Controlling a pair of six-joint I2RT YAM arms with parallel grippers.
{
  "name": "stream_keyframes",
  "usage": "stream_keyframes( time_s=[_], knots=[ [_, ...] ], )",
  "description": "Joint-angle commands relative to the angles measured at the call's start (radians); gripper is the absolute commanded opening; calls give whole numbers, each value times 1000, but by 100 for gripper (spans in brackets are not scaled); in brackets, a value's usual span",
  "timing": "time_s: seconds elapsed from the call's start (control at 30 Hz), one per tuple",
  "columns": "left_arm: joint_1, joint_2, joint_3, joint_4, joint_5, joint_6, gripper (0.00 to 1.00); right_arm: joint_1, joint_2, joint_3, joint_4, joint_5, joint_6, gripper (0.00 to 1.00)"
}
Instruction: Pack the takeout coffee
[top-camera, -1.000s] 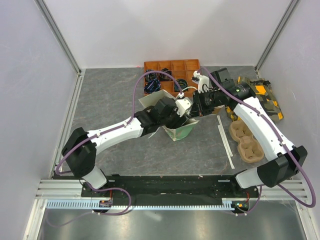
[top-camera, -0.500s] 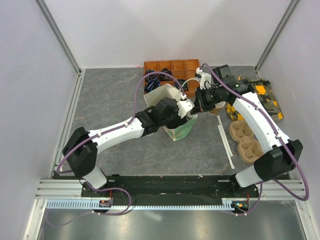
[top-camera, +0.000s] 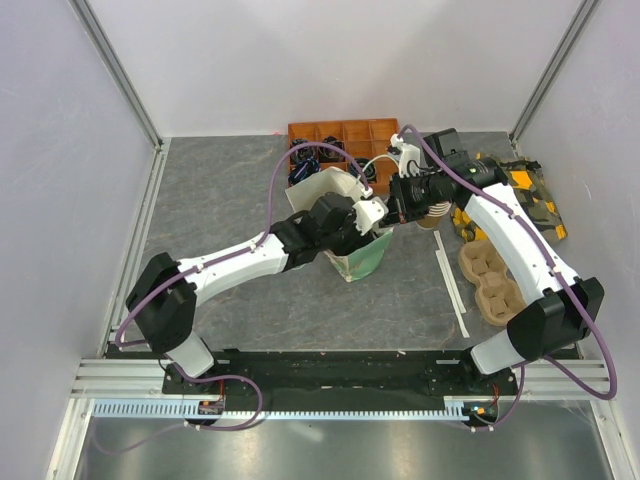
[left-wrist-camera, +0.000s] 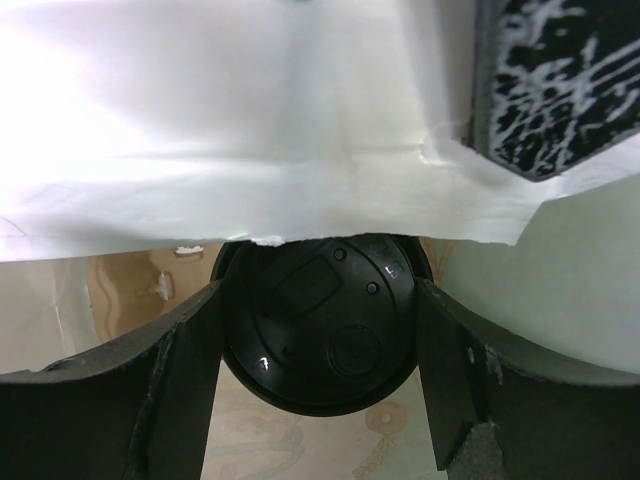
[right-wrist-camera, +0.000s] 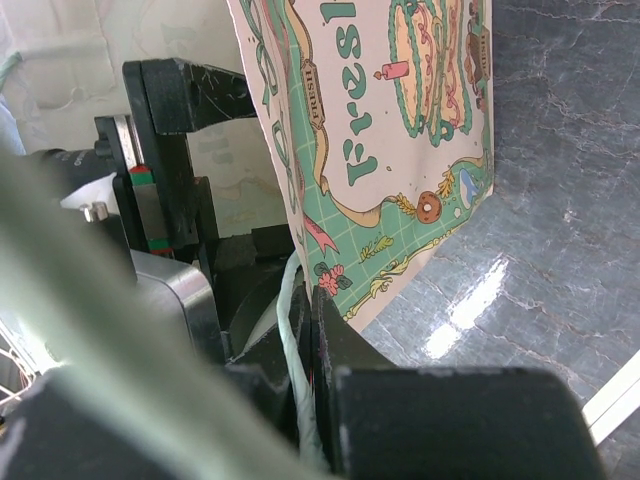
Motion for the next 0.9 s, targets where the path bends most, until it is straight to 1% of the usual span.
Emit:
stream_keyframes(
  time_s=[0.0,0.07,0.13,0.17,0.3,0.33,0.37,0.87],
  knots=[
    [15,-6,-4,-152,-3,42,73,-4,5,27,5,1,-37,0],
    [15,-29,14,-155,0,44,77,-7,0,22,11,-2,-46,0],
    [15,-41,25,-158,0,40,80,-4,-6,15,19,1,-52,0],
    [14,-46,29,-161,26,40,82,-4,-9,11,26,1,-54,0],
    [15,-49,54,-182,46,37,91,-4,-23,5,42,7,-55,0],
    [14,-47,68,-188,52,36,98,-2,-23,5,45,10,-57,0],
    [14,-46,74,-199,57,34,99,-2,-27,4,46,13,-60,0],
    [27,-70,141,-253,147,8,100,9,-38,-1,51,21,-89,0]
  ],
)
